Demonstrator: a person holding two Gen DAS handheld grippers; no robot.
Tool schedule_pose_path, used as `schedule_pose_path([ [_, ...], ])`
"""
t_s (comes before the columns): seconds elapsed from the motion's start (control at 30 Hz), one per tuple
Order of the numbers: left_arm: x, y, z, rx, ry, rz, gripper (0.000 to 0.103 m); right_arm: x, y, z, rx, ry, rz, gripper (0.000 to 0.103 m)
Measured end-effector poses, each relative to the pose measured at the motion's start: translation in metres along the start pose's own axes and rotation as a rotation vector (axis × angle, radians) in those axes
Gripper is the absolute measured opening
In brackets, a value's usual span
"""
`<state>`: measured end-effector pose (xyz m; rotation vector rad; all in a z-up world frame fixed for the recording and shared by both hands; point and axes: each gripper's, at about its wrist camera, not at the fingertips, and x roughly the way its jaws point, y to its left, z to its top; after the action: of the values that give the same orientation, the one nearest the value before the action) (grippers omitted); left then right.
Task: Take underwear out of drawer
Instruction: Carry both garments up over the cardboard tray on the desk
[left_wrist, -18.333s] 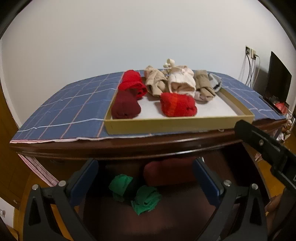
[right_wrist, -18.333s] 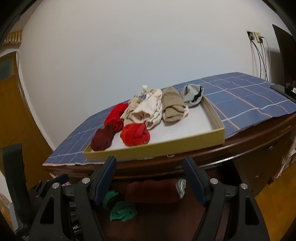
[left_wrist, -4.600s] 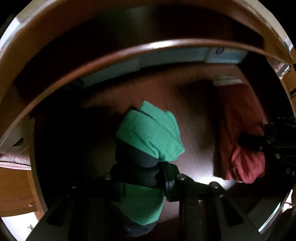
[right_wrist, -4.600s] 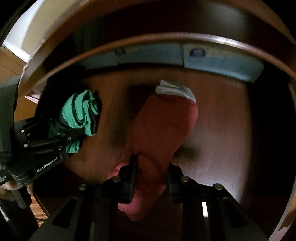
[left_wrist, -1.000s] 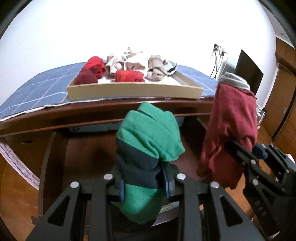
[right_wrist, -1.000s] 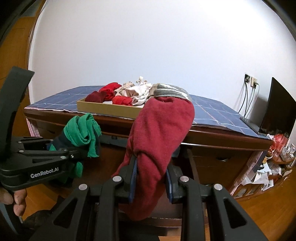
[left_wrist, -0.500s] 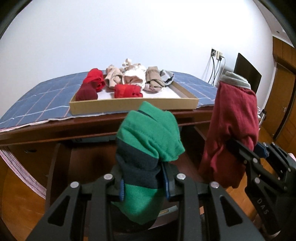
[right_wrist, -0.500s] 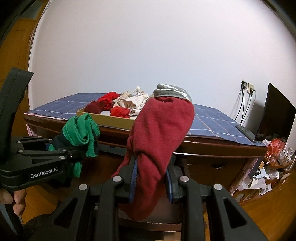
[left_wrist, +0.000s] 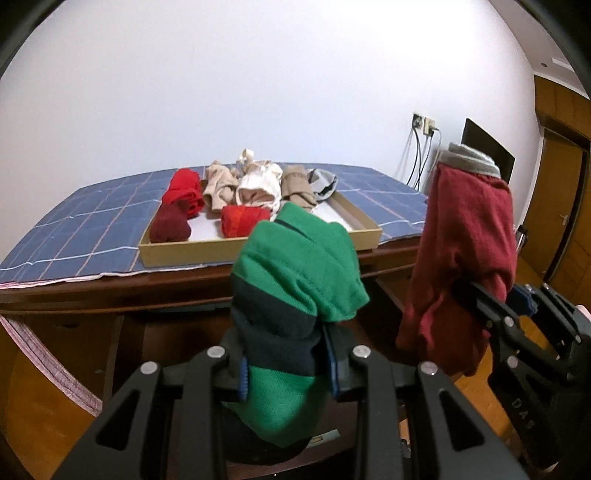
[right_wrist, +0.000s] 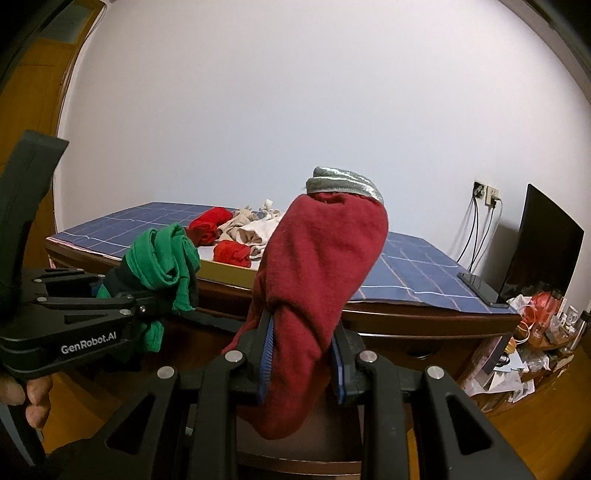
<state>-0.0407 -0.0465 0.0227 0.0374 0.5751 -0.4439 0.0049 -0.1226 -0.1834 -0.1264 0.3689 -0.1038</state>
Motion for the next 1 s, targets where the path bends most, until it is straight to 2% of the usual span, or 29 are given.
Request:
schedule_pose_path([
  [0.4, 0.003, -0.004, 0.006, -0.009, 0.005, -0.045, 0.028, -0.006, 0.002, 0.006, -0.023, -0.019, -0.031, 0.028],
  [0.6, 0.000, -0.013, 0.016, 0.012, -0.034, -0.061, 0.029, -0.008, -0.002, 0.015, -0.033, -0.036, -0.047, 0.028],
  [1.0, 0.007, -0.025, 0.033, 0.040, -0.047, -0.054, 0.028, -0.004, -0.016, 0.029, -0.025, -0.068, -0.059, 0.028],
])
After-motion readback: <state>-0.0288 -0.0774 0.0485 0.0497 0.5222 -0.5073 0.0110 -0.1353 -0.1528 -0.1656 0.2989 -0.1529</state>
